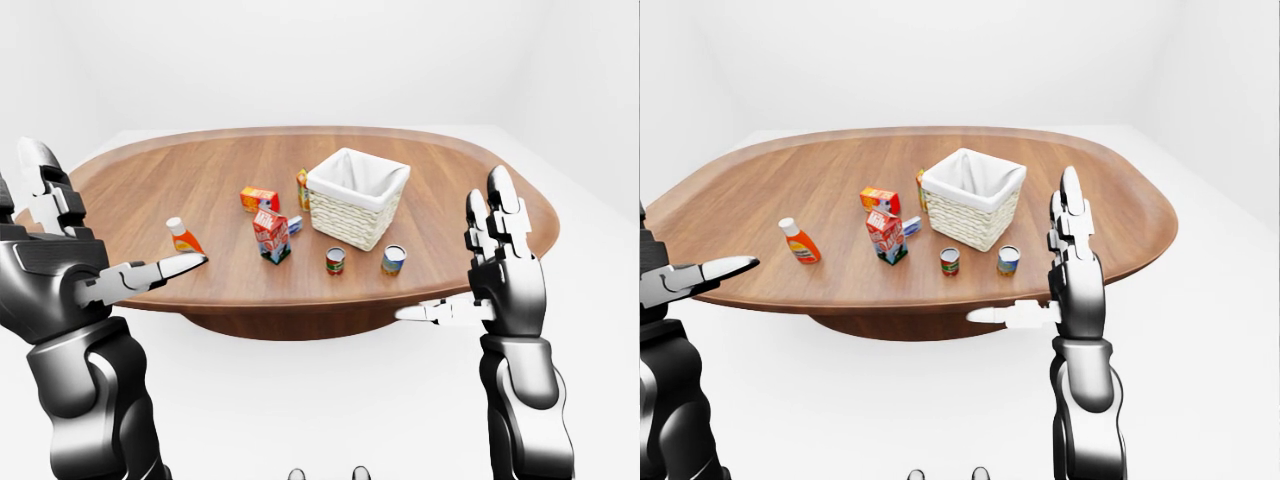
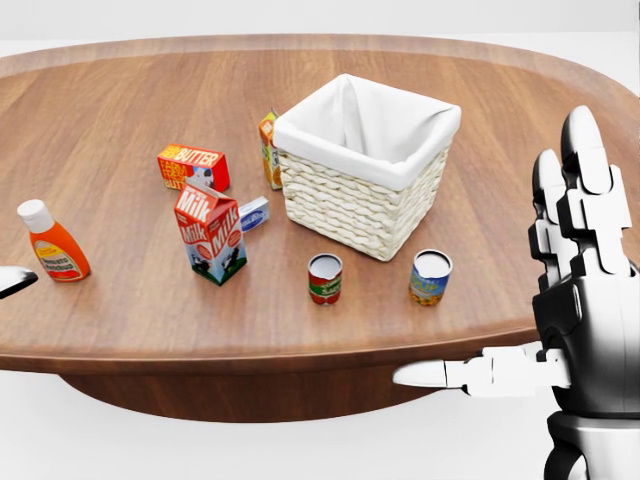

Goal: Pick up the alphabet soup, and put it in the basket.

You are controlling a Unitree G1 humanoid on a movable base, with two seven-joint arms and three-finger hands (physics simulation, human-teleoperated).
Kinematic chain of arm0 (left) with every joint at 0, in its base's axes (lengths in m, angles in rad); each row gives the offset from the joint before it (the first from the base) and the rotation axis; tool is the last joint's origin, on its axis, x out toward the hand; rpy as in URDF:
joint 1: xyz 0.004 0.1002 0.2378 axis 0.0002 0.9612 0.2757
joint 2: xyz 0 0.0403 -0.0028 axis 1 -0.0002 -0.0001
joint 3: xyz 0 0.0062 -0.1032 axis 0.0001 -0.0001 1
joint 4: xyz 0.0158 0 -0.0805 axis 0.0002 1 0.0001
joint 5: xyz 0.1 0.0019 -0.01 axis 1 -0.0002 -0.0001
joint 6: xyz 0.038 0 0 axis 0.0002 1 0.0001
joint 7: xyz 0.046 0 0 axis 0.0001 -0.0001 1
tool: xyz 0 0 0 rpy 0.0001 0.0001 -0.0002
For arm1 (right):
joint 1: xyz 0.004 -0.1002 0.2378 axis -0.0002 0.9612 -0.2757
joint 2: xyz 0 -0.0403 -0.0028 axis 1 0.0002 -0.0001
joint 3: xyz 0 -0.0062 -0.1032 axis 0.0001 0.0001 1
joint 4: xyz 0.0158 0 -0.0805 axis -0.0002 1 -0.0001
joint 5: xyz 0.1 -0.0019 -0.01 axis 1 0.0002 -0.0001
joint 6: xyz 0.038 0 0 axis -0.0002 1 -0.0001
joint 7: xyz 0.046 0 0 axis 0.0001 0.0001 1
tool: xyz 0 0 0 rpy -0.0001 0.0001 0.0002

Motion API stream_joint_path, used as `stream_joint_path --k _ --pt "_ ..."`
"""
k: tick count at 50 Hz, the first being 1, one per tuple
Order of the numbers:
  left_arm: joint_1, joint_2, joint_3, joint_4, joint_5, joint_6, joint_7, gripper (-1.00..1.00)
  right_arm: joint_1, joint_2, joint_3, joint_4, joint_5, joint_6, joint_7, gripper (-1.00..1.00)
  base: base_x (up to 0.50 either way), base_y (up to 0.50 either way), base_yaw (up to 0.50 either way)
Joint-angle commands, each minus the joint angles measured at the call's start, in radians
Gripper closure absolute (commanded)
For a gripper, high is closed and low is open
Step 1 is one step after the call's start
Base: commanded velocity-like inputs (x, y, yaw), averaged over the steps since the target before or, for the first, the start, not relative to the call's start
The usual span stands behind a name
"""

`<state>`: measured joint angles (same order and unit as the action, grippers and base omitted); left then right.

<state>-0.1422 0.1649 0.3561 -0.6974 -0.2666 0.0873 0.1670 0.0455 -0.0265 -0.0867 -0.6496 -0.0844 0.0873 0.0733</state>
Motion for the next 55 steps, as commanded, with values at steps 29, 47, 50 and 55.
stream_joint_path --k 29,47,50,55 --pt "-0.002 0.002 0.003 -0.006 0.006 0.0 0.001 -1.0 0.002 0.002 0.002 -0.004 -0.007 0.0 0.004 -1.0 0.0 -0.15 0.0" --pt "-0.005 0.003 0.002 0.001 0.009 0.0 0.004 -1.0 -0.001 0.002 0.004 -0.005 -0.006 0.0 0.002 -1.0 0.0 -0.15 0.0" --pt "-0.003 0.001 0.0 -0.005 0.01 0.0 0.005 -1.0 -0.004 0.001 0.004 0.002 -0.006 0.0 0.001 -1.0 0.0 -0.14 0.0" --pt "-0.001 0.002 0.006 -0.011 0.005 0.0 0.004 -1.0 0.0 0.001 0.004 -0.002 -0.006 0.0 0.0 -1.0 0.0 -0.15 0.0"
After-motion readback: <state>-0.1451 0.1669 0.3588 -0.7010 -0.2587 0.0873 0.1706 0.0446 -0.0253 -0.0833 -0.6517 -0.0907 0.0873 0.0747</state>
